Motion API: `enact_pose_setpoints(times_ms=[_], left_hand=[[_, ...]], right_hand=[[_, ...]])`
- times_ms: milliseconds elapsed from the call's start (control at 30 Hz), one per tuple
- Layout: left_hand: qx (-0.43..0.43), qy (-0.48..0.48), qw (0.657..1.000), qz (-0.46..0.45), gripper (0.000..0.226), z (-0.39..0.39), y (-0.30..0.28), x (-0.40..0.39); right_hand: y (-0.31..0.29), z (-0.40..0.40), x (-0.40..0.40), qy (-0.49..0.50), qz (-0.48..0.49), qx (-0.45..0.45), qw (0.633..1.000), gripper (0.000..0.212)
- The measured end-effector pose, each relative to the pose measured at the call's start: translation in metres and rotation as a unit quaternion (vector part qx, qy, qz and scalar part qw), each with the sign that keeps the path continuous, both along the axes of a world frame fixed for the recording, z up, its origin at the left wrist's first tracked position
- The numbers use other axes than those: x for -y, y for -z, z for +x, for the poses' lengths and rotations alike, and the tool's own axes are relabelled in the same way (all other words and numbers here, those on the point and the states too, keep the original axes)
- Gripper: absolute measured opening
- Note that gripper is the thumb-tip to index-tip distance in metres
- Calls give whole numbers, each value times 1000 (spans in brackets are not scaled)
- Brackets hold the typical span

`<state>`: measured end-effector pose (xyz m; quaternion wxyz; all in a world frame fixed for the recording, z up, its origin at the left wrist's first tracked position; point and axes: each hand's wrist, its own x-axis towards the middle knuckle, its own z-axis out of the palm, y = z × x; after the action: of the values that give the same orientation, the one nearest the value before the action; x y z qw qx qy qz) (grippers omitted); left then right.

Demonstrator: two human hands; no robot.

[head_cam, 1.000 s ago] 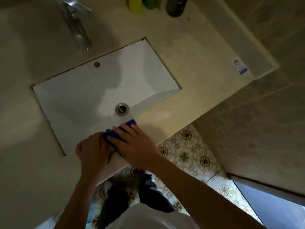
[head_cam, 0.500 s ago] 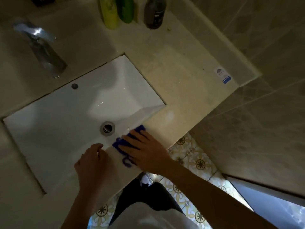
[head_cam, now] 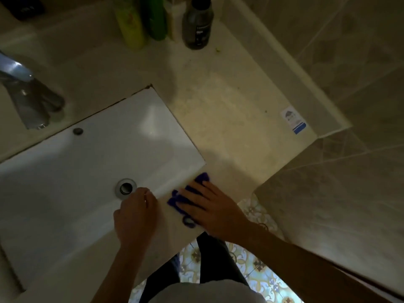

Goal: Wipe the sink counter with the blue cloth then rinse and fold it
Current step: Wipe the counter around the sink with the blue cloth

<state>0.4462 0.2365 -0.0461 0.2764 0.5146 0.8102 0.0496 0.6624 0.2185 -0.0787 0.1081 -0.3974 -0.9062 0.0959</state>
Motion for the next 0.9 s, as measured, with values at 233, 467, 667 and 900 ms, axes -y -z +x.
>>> enact_pose_setpoints(times_ms=[233, 467, 667, 900], left_hand=[[-62, -49, 997, -19, 24, 38, 1, -18], [-95, -88, 992, 1, 26, 49, 4, -24], [-105, -97, 990, 2, 25, 52, 1, -28], [-125, -85, 988, -8, 27, 51, 4, -28]], right_hand=[[-12, 84, -97, 108, -2, 50, 993, 48], [-13, 45, -109, 212, -22, 31, 977, 50], [-13, 83, -76, 37, -34, 53, 997, 44], [-13, 15, -218, 193, -16, 54, 980, 45]])
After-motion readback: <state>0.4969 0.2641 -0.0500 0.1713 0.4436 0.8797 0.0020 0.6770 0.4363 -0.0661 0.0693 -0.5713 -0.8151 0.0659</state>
